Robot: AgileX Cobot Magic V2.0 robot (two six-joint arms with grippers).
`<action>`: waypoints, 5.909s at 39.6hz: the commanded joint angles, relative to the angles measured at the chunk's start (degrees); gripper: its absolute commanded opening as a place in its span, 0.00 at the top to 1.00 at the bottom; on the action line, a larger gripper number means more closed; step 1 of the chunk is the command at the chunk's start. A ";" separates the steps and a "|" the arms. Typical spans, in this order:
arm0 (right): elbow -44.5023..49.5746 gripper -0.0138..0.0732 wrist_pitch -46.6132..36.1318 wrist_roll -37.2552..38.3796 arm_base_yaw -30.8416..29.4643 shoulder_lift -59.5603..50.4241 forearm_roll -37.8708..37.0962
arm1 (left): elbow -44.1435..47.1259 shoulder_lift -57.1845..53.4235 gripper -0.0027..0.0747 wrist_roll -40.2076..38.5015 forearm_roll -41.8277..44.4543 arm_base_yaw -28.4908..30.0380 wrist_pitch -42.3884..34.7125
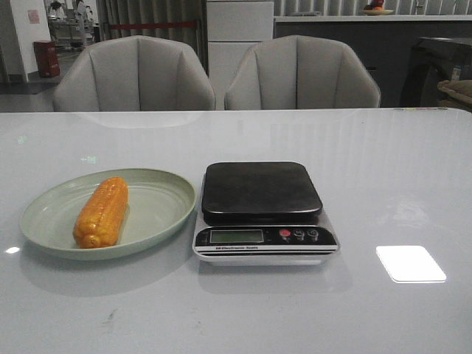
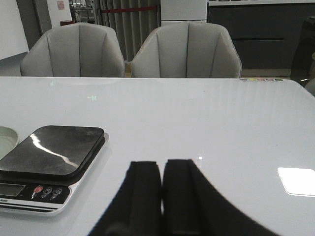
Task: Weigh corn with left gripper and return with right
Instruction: 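Move the left gripper toward the orange corn cob on the green plate, then lower the left gripper and grasp the corn cob on the plate, then lift the corn with the left gripper and carry it onto the scale, then open the left gripper to release the corn and withdraw upward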
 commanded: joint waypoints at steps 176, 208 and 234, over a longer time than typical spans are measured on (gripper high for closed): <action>0.62 0.65 -4.27 -0.51 -0.30 -1.08 0.07 | -74.80 104.05 0.82 -4.79 -17.49 -24.57 31.05; 0.62 0.65 -4.27 -0.51 -0.30 -1.08 0.07 | -80.03 110.39 0.42 -4.79 -28.97 -35.08 20.41; 0.62 0.65 -4.27 -0.51 -0.30 -1.08 0.07 | -78.71 101.75 0.28 -4.58 -22.75 -35.08 20.27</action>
